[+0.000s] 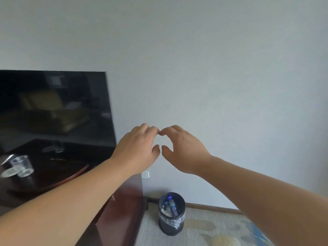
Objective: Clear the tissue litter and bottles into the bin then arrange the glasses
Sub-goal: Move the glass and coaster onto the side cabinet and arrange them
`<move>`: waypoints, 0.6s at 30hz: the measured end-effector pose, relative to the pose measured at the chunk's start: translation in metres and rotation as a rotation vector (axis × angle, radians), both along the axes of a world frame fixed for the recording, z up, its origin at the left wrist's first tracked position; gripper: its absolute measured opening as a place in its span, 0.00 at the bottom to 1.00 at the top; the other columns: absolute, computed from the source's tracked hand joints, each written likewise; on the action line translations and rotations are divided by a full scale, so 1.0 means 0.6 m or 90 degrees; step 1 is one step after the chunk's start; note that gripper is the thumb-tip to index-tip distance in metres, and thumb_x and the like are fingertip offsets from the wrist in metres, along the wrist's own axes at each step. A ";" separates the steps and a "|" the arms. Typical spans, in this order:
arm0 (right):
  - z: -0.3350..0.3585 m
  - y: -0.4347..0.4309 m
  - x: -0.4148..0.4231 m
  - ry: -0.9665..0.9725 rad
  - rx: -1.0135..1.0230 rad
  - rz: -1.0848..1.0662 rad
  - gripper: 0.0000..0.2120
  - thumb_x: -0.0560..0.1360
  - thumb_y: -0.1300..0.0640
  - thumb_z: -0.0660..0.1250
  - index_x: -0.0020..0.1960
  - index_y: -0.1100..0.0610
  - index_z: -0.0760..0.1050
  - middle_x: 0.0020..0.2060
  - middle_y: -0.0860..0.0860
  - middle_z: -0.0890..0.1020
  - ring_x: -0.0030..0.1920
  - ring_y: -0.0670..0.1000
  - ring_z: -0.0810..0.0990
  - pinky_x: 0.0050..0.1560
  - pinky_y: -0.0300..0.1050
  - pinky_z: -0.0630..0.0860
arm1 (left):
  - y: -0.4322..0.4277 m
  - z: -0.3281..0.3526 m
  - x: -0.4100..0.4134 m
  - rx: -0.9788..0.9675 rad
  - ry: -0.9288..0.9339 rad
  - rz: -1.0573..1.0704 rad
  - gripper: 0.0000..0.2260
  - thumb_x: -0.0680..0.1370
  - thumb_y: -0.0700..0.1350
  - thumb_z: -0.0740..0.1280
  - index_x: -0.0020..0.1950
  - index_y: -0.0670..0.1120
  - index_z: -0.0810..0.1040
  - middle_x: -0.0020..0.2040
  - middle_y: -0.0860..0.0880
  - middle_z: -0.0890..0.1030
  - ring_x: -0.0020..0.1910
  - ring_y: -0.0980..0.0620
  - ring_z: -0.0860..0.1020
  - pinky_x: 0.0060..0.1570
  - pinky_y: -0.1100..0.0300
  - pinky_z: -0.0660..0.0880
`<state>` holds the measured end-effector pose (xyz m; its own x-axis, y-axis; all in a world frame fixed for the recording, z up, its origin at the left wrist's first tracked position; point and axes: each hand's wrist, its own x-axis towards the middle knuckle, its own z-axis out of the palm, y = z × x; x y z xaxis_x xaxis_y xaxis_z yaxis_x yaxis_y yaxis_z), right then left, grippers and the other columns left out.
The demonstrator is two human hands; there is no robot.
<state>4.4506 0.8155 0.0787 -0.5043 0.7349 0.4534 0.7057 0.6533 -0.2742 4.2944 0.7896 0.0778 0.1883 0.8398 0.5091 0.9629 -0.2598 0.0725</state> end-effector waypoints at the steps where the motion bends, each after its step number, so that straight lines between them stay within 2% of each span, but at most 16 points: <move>1: 0.001 -0.009 -0.022 -0.001 0.001 0.013 0.20 0.77 0.51 0.60 0.69 0.50 0.67 0.64 0.47 0.72 0.57 0.50 0.75 0.50 0.39 0.66 | -0.017 0.001 -0.023 0.006 -0.001 0.013 0.17 0.78 0.51 0.61 0.67 0.51 0.68 0.62 0.51 0.72 0.58 0.50 0.73 0.53 0.54 0.75; 8: -0.011 -0.091 -0.213 -0.013 -0.005 0.091 0.19 0.78 0.51 0.60 0.69 0.48 0.66 0.66 0.46 0.70 0.59 0.49 0.74 0.53 0.38 0.69 | -0.156 -0.013 -0.248 0.007 0.009 0.162 0.16 0.78 0.51 0.61 0.65 0.50 0.69 0.60 0.50 0.73 0.57 0.48 0.73 0.51 0.52 0.74; 13: -0.029 -0.164 -0.383 -0.010 -0.023 0.146 0.20 0.78 0.50 0.60 0.69 0.49 0.66 0.67 0.45 0.69 0.57 0.48 0.75 0.52 0.40 0.71 | -0.282 -0.030 -0.434 -0.012 -0.003 0.257 0.17 0.78 0.51 0.61 0.67 0.51 0.69 0.62 0.51 0.73 0.58 0.49 0.73 0.53 0.52 0.74; 18: -0.050 -0.222 -0.546 0.004 -0.028 0.206 0.20 0.78 0.50 0.61 0.69 0.49 0.67 0.65 0.46 0.71 0.49 0.46 0.77 0.50 0.41 0.74 | -0.390 -0.050 -0.591 -0.034 -0.005 0.346 0.16 0.77 0.51 0.61 0.65 0.51 0.70 0.60 0.51 0.73 0.58 0.49 0.73 0.51 0.54 0.74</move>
